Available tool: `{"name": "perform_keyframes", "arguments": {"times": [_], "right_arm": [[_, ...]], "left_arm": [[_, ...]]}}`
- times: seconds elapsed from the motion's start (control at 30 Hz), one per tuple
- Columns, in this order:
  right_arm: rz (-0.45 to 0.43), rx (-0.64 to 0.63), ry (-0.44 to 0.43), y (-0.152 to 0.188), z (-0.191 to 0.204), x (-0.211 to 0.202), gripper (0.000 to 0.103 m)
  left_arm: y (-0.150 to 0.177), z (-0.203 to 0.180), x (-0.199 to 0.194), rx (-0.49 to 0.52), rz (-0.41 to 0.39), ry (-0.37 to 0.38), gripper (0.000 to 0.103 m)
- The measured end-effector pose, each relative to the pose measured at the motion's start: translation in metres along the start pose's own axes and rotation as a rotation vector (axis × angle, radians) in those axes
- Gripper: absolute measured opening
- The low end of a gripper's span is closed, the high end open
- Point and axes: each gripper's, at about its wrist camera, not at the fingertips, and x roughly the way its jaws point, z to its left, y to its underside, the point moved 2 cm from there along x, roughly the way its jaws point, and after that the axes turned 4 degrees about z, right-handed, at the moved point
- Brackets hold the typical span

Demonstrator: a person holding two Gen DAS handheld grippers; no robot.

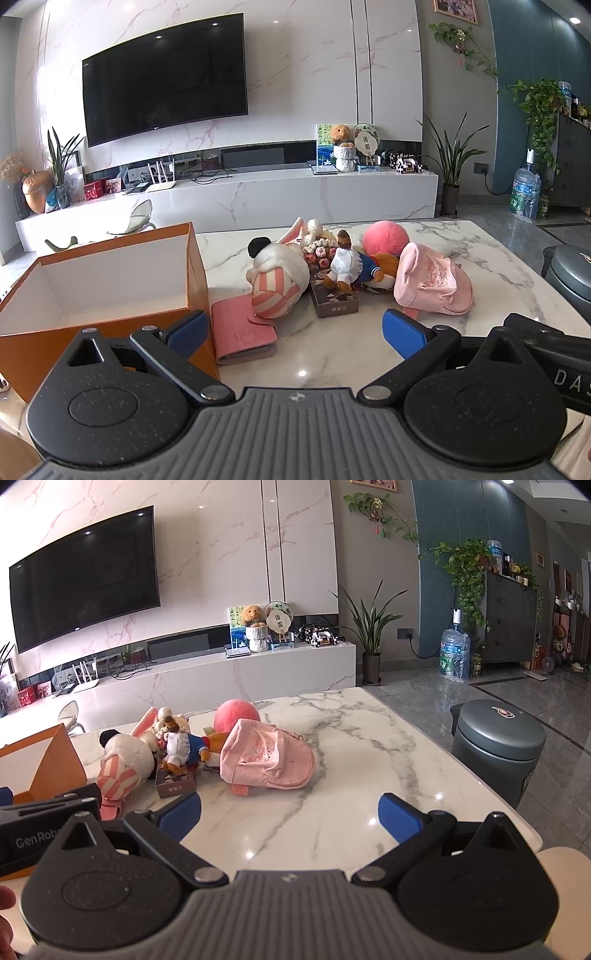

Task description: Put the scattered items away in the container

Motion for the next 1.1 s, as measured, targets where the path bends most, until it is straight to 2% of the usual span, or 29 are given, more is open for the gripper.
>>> {"name": "perform_keyframes", "arguments": {"times": [0.33,0.6,0.63,0.73,0.87,1.07,1.1], "right_arm": [[-0.004,0.044,-0.063,0.003,-0.007,0.019,0.103],[0.051,0.044,-0.093,-0.007,-0.009,0.051,0.102],[0.052,0.038,-0.097,-0.010,-0.008,0.055,0.101],[0.056,0.022,-0.111,-0.020,-0.005,0.068,0.092],[0.080,0.026,-0.124,-0.031,-0.002,0.090,0.090],[0.115,0.026,-0.161,-0.046,0.009,0.120,0.082],[0.116,0.021,-0.172,-0.049,0.012,0.125,0.077]], "left_arm": [[-0.002,-0.009,0.013,0.056,-0.019,0.006,0.103],[-0.018,-0.017,0.045,0.088,0.041,0.033,0.103],[-0.022,-0.016,0.051,0.086,0.054,0.039,0.100],[-0.031,-0.013,0.069,0.064,0.088,0.040,0.098],[-0.042,-0.008,0.093,0.056,0.118,-0.005,0.098],[-0.053,-0.004,0.125,0.076,0.157,-0.069,0.098],[-0.055,-0.004,0.130,0.076,0.165,-0.072,0.098]]}}
